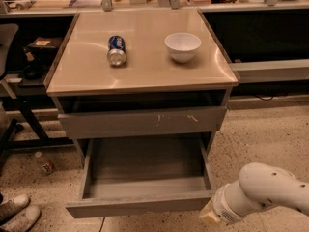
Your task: Close middle drawer
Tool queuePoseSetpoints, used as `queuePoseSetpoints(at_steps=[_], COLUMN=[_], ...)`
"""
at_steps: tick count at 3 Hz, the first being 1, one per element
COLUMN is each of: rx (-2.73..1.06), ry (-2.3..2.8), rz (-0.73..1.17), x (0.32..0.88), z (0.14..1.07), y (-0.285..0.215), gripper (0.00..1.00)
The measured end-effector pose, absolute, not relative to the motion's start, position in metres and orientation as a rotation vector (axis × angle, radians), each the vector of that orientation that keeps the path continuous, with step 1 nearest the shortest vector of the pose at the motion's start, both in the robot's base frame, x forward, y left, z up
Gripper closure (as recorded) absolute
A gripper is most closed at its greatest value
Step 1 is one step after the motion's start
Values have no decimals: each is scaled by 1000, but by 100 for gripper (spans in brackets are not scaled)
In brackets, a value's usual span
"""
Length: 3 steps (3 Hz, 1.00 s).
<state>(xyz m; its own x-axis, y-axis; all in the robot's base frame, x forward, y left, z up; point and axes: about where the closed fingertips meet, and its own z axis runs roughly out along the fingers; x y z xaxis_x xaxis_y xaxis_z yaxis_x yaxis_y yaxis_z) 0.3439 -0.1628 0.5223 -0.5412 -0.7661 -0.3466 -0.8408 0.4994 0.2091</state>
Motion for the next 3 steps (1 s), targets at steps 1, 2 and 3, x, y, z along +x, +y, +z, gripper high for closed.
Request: queuePoseSetpoints(at_steps=[1,2,3], rx=[-1295,-1239,-1216], ry=[2515,2505,2495], rz=[595,628,647], x=[356,370,382], z=[485,460,445], y=[-154,-149,-145], gripper=[100,100,100])
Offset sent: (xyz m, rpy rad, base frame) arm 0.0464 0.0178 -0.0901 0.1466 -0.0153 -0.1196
